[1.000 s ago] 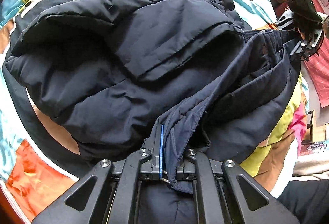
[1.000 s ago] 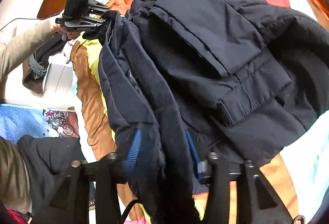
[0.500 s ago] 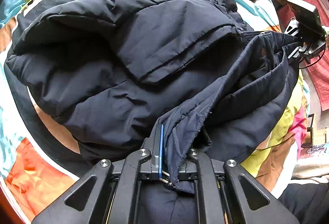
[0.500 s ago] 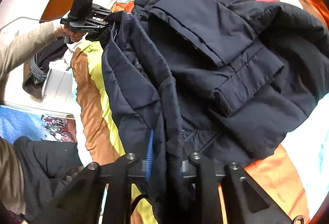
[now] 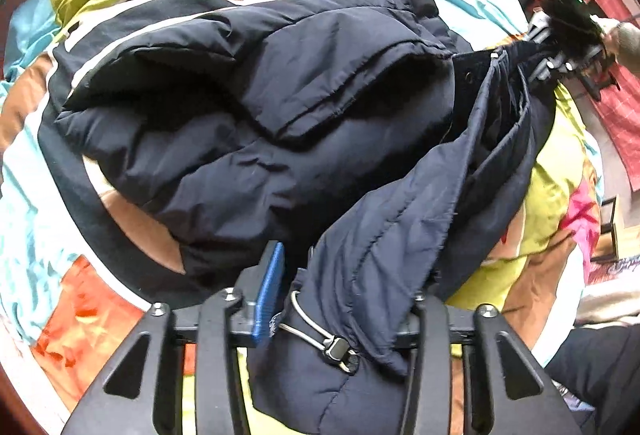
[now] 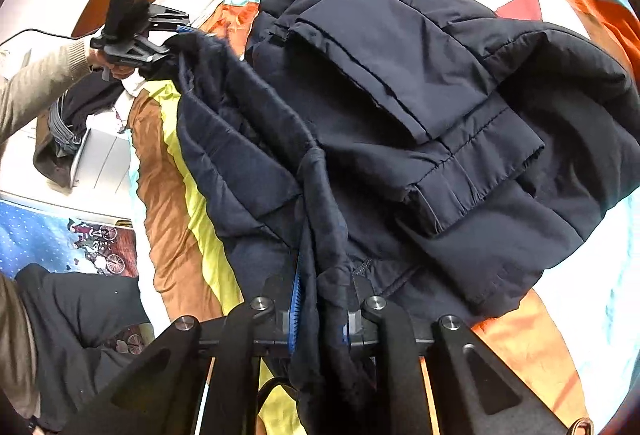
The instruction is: Fold large clothes
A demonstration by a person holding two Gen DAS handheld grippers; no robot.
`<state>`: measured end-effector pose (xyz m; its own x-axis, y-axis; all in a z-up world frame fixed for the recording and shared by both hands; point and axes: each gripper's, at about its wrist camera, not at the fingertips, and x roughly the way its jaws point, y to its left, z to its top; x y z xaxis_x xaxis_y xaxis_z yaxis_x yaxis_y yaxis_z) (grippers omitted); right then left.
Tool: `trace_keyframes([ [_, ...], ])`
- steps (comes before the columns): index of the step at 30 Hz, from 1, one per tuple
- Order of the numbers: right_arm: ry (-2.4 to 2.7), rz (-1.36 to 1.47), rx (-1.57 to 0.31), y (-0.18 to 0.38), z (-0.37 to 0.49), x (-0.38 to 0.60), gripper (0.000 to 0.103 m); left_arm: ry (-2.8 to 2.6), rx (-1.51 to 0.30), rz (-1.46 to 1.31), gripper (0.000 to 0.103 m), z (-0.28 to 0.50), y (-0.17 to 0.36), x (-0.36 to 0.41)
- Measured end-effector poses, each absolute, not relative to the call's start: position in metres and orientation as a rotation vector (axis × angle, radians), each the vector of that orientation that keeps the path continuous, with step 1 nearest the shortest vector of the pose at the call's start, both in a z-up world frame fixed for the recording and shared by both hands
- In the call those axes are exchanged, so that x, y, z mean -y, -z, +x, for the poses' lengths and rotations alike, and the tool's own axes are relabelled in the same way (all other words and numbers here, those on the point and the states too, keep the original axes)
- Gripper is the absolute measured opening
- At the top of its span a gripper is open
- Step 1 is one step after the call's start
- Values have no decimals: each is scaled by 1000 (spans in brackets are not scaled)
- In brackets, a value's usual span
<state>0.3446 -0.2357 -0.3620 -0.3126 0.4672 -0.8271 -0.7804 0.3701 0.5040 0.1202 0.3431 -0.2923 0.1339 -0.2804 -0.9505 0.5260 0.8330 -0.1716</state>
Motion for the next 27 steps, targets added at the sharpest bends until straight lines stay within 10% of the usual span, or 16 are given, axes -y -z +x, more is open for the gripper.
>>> trace_keyframes([
  [27, -1192, -360, -1377, 366, 362, 232, 14, 604, -1294, 174, 40, 126, 269, -362],
])
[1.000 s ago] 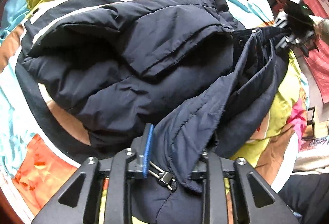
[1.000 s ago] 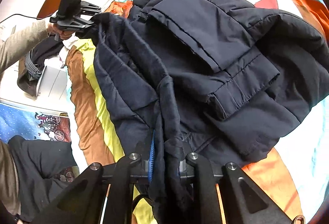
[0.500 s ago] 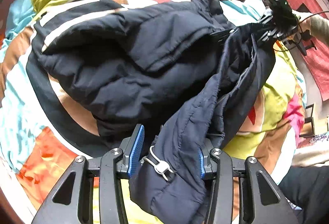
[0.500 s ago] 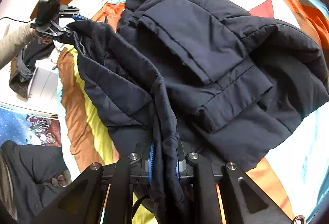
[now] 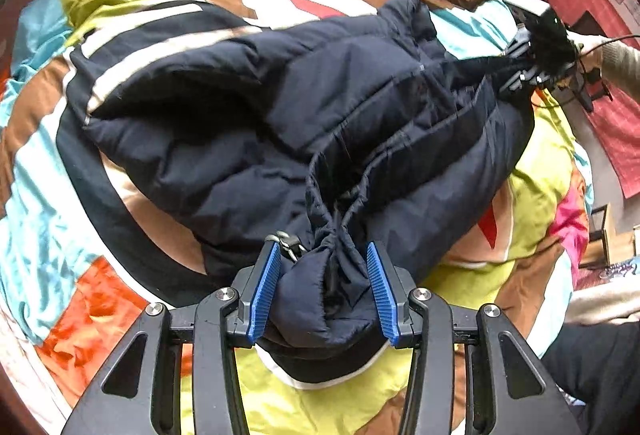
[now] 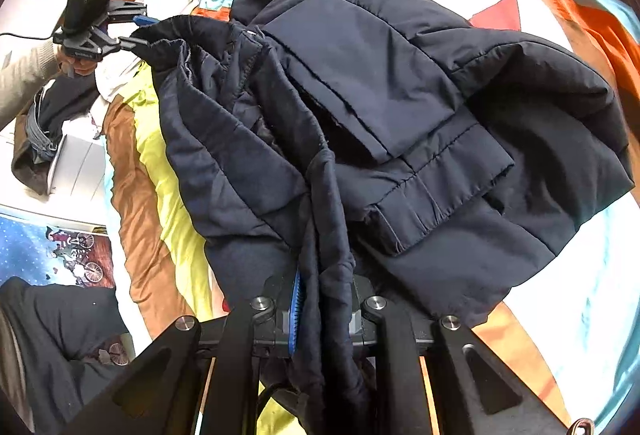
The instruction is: Fold large clothes
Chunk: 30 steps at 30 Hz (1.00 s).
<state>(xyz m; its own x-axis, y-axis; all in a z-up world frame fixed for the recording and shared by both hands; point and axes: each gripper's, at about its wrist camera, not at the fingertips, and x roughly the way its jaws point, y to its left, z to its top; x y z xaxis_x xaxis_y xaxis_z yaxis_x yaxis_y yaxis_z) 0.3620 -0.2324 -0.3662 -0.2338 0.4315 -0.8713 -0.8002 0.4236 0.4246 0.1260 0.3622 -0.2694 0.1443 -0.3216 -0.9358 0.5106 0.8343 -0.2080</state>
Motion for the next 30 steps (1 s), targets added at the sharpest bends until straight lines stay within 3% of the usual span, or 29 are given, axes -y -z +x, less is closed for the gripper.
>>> trace_keyframes([
  [7, -1193, -370, -1383, 369, 364, 229, 14, 641, -1275, 188, 42, 113, 253, -365],
  [14, -1192, -370, -1388, 371, 367, 229, 14, 582, -1256, 340, 44, 109, 279, -354],
  [16, -1194, -373, -1388, 370, 367, 230, 14, 551, -1257, 363, 30, 114, 290, -355],
  [17, -1199, -376, -1386, 369, 367, 230, 14, 556, -1272, 335, 12, 118, 294, -358],
  [30, -1318, -378, -1297, 294, 399, 232, 10, 559, -1155, 170, 8, 166, 243, -408],
])
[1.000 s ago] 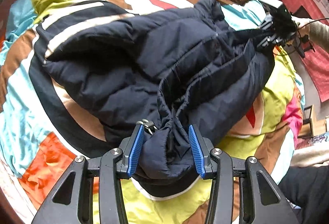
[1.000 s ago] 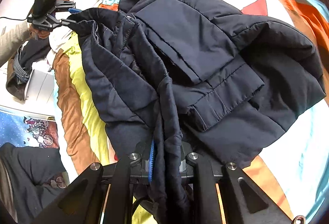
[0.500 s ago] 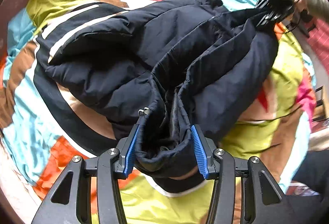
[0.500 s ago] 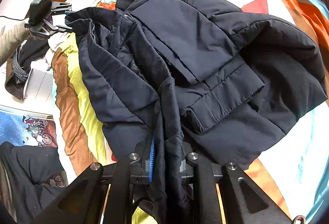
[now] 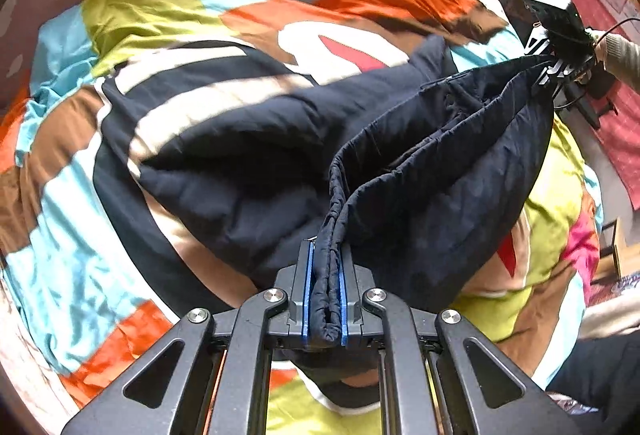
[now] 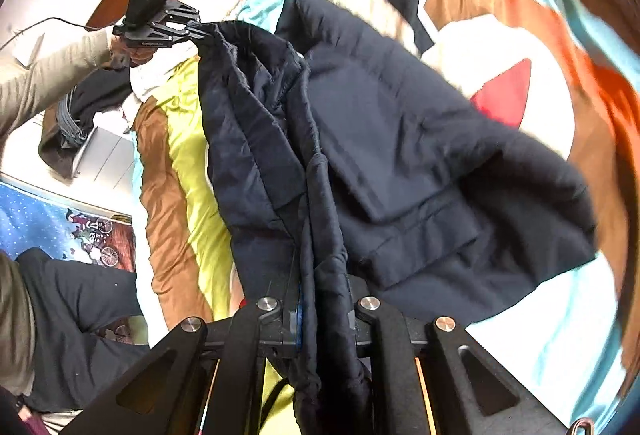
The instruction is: Fold large clothes
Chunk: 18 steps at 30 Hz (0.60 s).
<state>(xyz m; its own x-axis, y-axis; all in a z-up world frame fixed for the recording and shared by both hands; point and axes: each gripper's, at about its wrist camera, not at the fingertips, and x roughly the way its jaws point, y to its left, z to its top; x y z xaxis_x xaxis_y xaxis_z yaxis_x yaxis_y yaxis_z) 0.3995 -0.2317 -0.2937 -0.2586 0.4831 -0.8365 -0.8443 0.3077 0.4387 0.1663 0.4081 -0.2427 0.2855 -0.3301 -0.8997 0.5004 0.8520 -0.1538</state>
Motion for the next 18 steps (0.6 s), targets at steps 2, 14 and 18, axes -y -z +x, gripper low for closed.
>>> trace_keyframes([
  [2, -1309, -374, -1280, 285, 415, 230, 10, 551, -1149, 162, 8, 179, 240, -410],
  [14, -1193, -304, -1257, 301, 512, 220, 10, 469, -1126, 107, 8, 278, 248, -426],
  [18, -1116, -295, -1256, 329, 539, 213, 10, 400, -1124, 83, 9, 303, 270, -429],
])
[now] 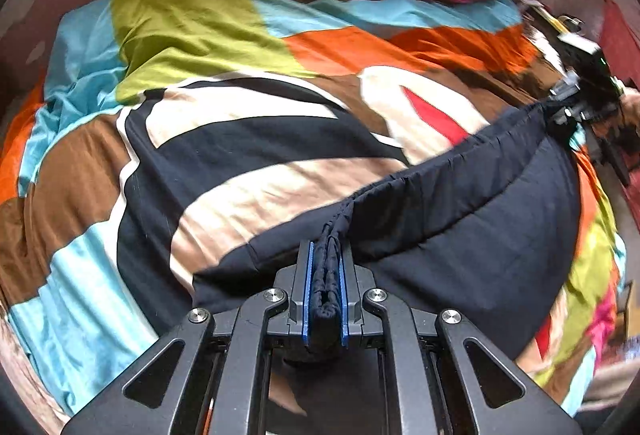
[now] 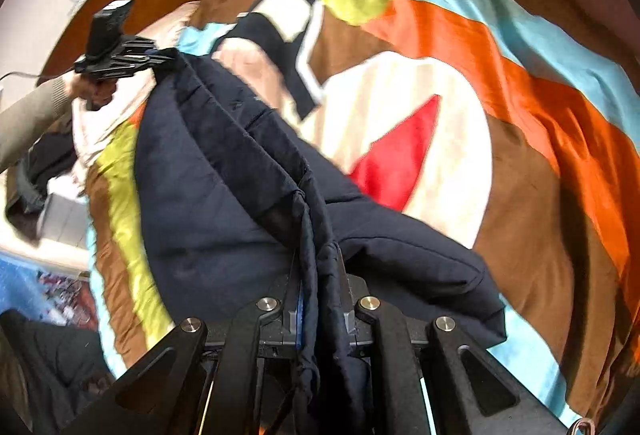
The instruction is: Fold large clothes
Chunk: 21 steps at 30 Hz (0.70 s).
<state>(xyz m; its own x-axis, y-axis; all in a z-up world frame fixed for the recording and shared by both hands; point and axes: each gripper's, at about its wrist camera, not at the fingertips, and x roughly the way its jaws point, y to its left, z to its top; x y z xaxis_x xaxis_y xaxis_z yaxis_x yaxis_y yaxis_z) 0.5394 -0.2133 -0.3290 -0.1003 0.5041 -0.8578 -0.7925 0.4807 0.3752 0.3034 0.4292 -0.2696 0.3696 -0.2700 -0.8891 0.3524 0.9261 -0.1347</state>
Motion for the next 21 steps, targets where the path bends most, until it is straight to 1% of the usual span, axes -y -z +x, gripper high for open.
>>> trace_keyframes([
  [3, -1068, -269, -1270, 356, 553, 213, 10, 335, -1135, 87, 10, 315, 296, -426],
  [8, -997, -233, -1295, 395, 558, 212, 12, 263, -1132, 99, 13, 321, 317, -426],
  [13, -962, -264, -1297, 396, 557, 208, 14, 242, -1146, 130, 15, 321, 316, -422],
  [17, -953, -292, -1305, 386, 553, 212, 22, 235, -1159, 139, 18, 319, 312, -422],
  [18, -947, -295, -1307, 385, 552, 213, 25, 231, -1159, 144, 19, 317, 310, -421],
  [19, -929, -301, -1308, 383, 551, 216, 32, 226, -1160, 146, 20, 317, 309, -419],
  [21, -914, -296, -1320, 381, 550, 219, 34, 216, -1163, 142, 22, 315, 305, -419],
])
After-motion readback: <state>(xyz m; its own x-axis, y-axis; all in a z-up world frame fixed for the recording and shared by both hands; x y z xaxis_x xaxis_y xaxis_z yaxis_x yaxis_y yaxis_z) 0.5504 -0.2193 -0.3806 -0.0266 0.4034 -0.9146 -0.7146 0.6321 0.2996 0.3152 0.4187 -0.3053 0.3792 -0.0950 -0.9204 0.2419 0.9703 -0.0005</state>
